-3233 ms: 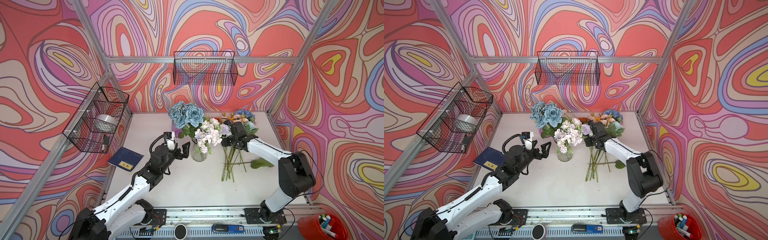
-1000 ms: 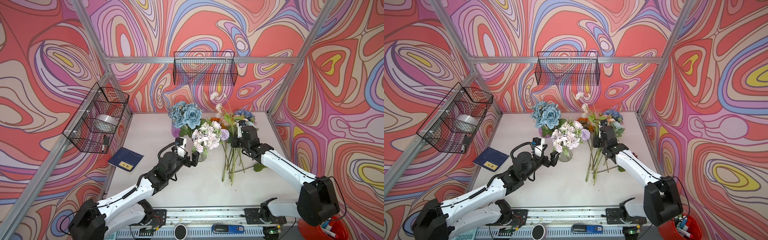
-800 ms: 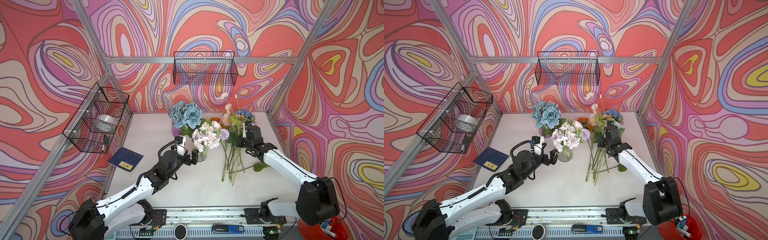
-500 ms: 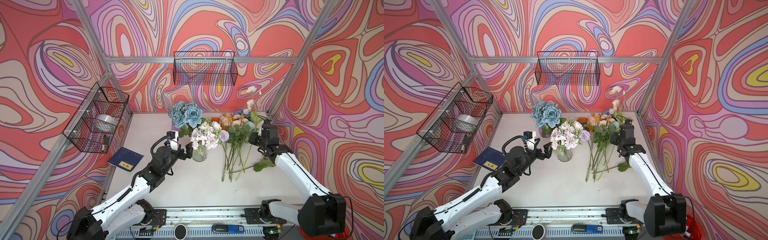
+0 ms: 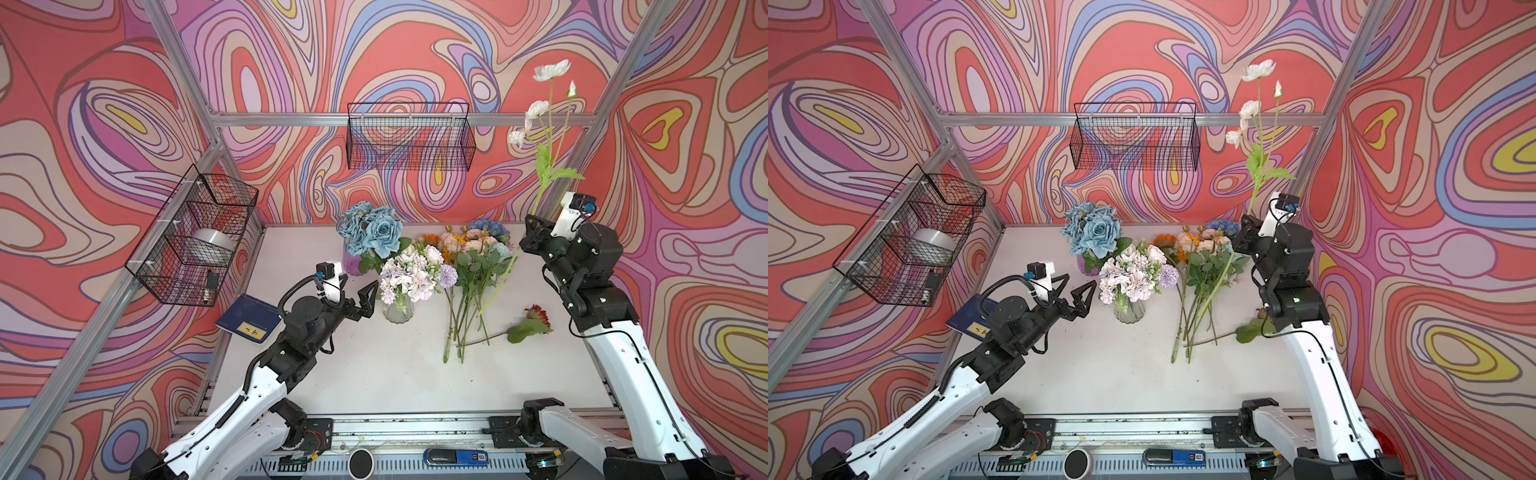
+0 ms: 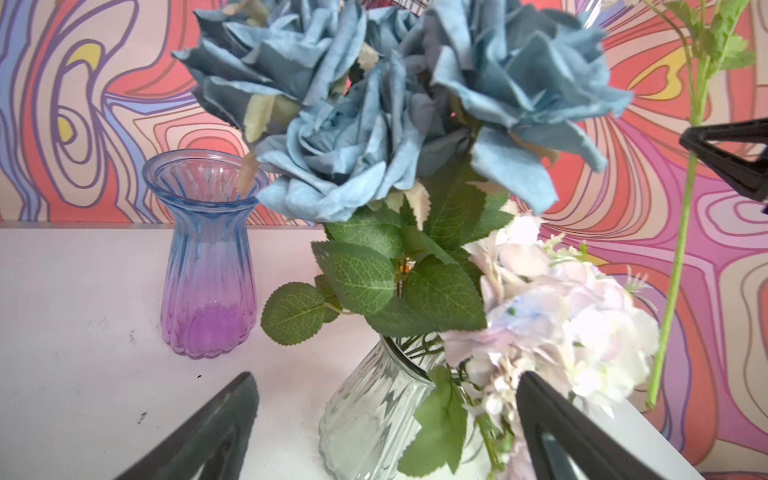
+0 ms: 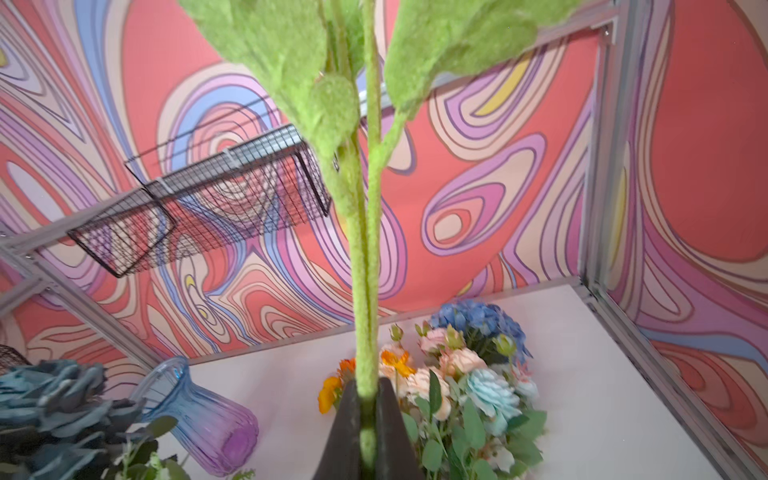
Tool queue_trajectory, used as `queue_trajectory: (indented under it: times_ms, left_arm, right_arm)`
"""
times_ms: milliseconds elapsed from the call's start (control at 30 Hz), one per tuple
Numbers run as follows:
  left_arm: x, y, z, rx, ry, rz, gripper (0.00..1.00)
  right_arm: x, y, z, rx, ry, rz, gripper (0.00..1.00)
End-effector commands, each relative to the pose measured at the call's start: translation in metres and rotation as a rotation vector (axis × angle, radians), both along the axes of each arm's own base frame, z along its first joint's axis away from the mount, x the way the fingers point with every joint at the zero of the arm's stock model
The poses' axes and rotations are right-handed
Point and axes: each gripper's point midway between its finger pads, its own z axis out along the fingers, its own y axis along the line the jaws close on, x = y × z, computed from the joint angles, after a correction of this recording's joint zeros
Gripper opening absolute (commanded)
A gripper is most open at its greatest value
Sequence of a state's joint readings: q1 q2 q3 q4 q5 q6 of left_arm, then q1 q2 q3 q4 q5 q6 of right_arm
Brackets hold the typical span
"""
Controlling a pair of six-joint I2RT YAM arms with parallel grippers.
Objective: Arrange the flowers into the vase
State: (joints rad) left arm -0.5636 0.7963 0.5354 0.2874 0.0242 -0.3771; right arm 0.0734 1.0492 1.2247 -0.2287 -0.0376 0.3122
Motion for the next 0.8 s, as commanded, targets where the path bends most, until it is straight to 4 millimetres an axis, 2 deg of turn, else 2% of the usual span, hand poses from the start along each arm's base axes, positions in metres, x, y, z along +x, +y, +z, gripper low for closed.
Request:
queue_trajectory:
  times_ms: [0, 100, 200, 333, 467, 633, 767]
  left_arm:
    - [-0.008, -0.003, -0.044, 0.023, 0.033, -0.016, 1.0]
    - [-0.02, -0.014, -0.061, 0.074, -0.015, 0.012, 1.0]
    - [-0.032, -0.032, -0.064, 0.135, -0.071, 0.039, 1.0]
    - [-0.036, -0.053, -0.07, 0.089, -0.065, 0.02, 1.0]
    - [-0.039, -0.073, -0.07, 0.062, -0.064, 0.006, 1.0]
    - [-0.038, -0.082, -0.066, 0.013, -0.048, -0.011, 1.0]
    - [-0.041, -0.084, -0.064, 0.039, -0.028, -0.032, 1.0]
  right_arm:
    - [0.009, 0.016, 0.003, 0.007, -0.081, 0.084, 0.0]
    - [0.017, 0.027, -0.004, -0.025, -0.134, 0.101, 0.0]
    - [0.028, 0.05, -0.018, -0.097, -0.149, 0.116, 0.0]
    - [0.035, 0.101, -0.035, -0.167, -0.184, 0.216, 0.0]
    - [0.033, 0.148, -0.049, -0.195, -0.207, 0.32, 0.0]
    - [0.034, 0.176, -0.071, -0.206, -0.201, 0.394, 0.0]
    - [0.025, 0.191, -0.084, -0.193, -0.184, 0.464, 0.0]
